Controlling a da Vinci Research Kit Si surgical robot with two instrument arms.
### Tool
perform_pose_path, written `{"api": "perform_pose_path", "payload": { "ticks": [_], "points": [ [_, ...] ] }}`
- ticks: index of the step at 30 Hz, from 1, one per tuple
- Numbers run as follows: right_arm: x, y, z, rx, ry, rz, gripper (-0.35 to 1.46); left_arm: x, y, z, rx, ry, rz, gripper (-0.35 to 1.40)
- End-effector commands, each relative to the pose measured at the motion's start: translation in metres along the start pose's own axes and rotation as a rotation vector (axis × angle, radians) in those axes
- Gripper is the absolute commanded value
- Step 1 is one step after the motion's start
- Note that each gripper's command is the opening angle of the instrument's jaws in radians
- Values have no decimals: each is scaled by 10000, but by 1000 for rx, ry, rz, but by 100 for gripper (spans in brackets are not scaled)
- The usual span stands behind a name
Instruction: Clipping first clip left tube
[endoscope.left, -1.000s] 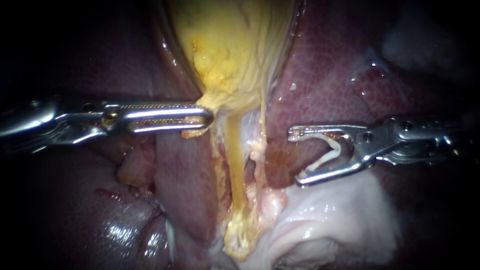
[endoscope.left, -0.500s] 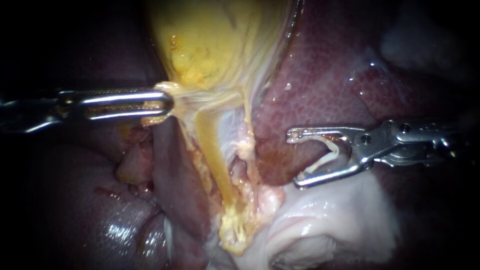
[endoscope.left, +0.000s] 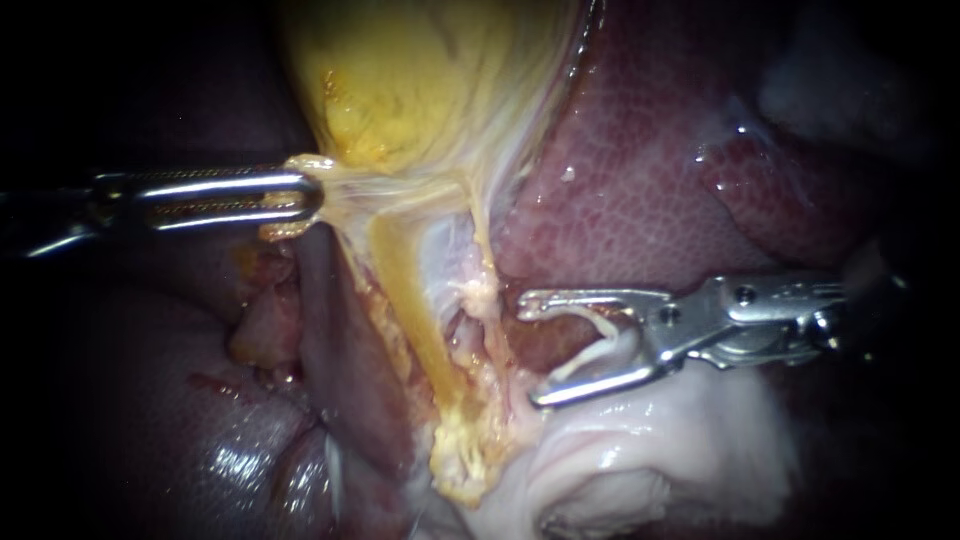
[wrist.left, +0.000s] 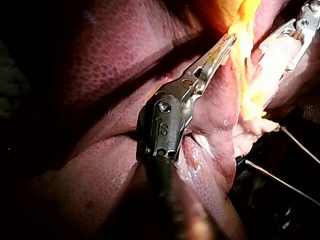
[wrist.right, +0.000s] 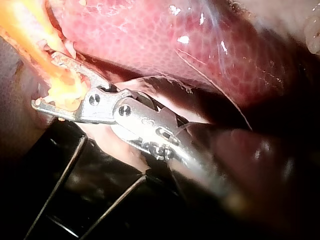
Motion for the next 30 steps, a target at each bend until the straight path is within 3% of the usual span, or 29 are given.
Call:
{"api": "perform_pose_path", "payload": {
  "ticks": [1, 7, 14, 24, 30],
  "points": [
    [-6, 2, 4, 1, -2, 5, 60, 0, -1, 0, 3, 0, 0, -35],
    [-38, 19, 23, 3, -24, 25, 60, 0, -2, 0, 4, 0, 1, -35],
    [-57, 29, 42, 16, -27, 50, 60, 0, -4, 1, 8, 0, 1, -35],
    [-55, 17, 62, 76, -34, 83, 60, 2, -2, 2, 11, 1, 1, -35],
    [-51, 4, 65, 135, -19, 118, 60, 6, 14, 2, 13, 1, 1, -35]
  ]
}}
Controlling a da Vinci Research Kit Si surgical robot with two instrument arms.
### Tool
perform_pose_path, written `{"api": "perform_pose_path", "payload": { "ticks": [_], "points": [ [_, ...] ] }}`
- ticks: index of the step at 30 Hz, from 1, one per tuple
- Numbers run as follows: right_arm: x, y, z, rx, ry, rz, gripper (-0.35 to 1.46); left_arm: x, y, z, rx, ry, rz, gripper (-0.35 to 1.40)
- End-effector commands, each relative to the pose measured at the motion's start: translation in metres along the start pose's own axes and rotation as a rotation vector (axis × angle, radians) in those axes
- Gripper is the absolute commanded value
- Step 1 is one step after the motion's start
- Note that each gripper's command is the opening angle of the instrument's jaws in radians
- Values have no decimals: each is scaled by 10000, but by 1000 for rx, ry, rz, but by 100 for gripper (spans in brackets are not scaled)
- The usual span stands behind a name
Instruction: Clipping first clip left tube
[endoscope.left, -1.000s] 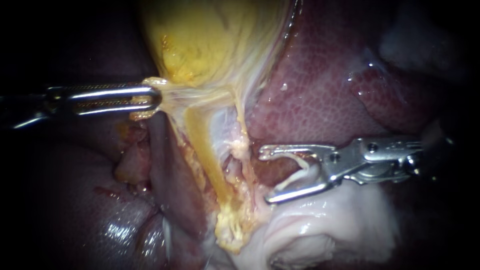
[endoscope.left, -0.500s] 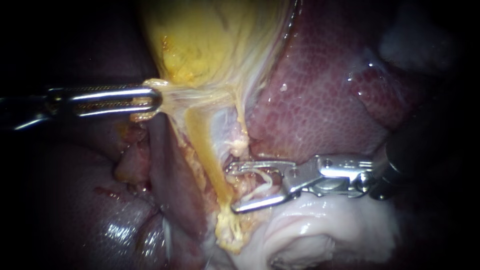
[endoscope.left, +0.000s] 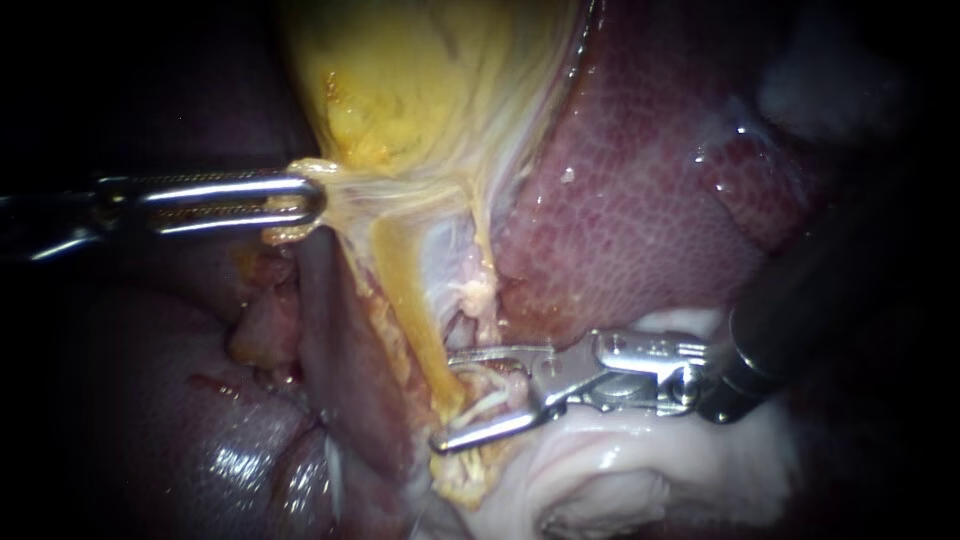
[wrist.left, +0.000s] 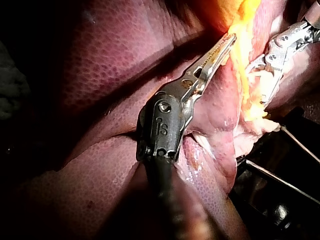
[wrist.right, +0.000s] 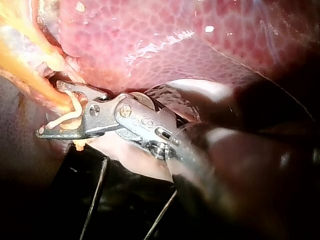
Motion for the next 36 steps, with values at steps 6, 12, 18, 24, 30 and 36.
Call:
{"api": "perform_pose_path", "payload": {
  "ticks": [6, 12, 18, 24, 30, 36],
  "points": [
    [-3, -7, 11, 41, -5, 18, 59, 7, 18, 4, 1, 0, 0, -35],
    [-9, -3, 28, 58, -3, 34, 59, 13, 24, 15, -5, -5, 2, -35],
    [-16, 2, 44, 83, -9, 35, 58, 16, 20, 28, 2, 0, 4, -35],
    [-23, 8, 49, 81, -11, 35, 55, 16, 20, 29, 4, 3, 4, -35],
    [-24, 18, 26, 110, -50, 89, -35, 16, 20, 27, 5, 4, 4, -35],
    [-29, 19, 28, 110, -51, 93, -35, 16, 20, 26, 6, 4, 4, -35]
  ]
}}
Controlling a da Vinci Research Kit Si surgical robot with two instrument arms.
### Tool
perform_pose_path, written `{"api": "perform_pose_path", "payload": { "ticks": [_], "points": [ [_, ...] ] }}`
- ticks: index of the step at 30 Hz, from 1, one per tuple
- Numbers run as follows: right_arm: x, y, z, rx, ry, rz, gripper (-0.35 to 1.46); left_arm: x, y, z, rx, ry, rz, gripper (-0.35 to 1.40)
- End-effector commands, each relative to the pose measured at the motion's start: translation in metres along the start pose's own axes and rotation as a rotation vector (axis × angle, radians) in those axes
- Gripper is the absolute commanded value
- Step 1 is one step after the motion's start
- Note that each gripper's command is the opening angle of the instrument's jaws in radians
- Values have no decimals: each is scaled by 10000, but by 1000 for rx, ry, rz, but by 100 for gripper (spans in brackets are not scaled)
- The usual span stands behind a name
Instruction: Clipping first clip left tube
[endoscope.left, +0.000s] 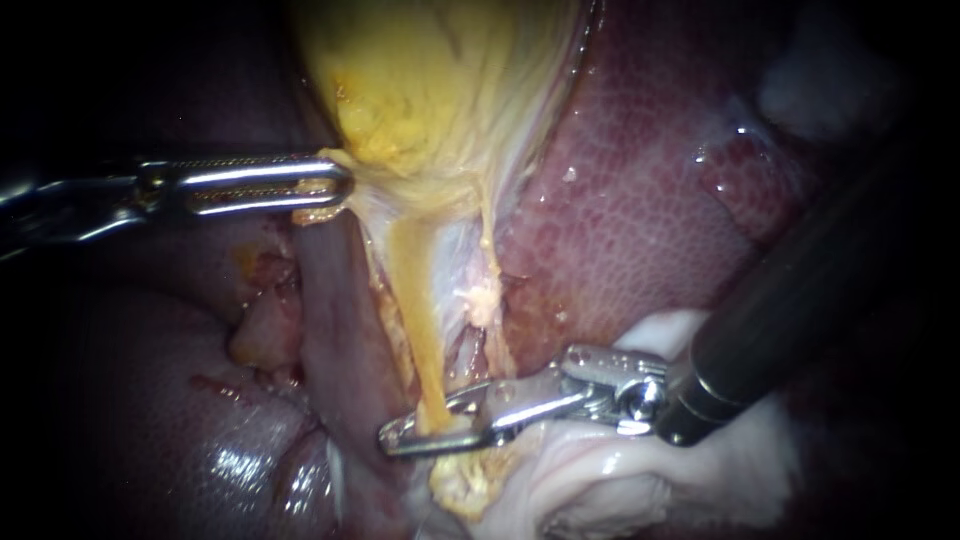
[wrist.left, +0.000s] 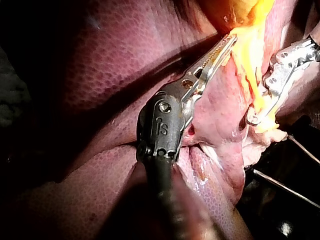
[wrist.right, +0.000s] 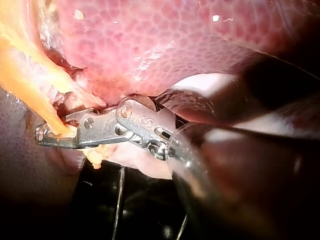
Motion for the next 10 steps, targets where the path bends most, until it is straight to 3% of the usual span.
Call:
{"api": "perform_pose_path", "payload": {
  "ticks": [1, 10],
  "points": [
    [-1, 0, 1, 1, 0, 1, -35, -1, 0, 0, 0, 0, 0, -35],
    [-1, 1, -1, 1, 0, 1, -35, 0, 0, -2, 1, 0, 0, -35]
  ]
}}
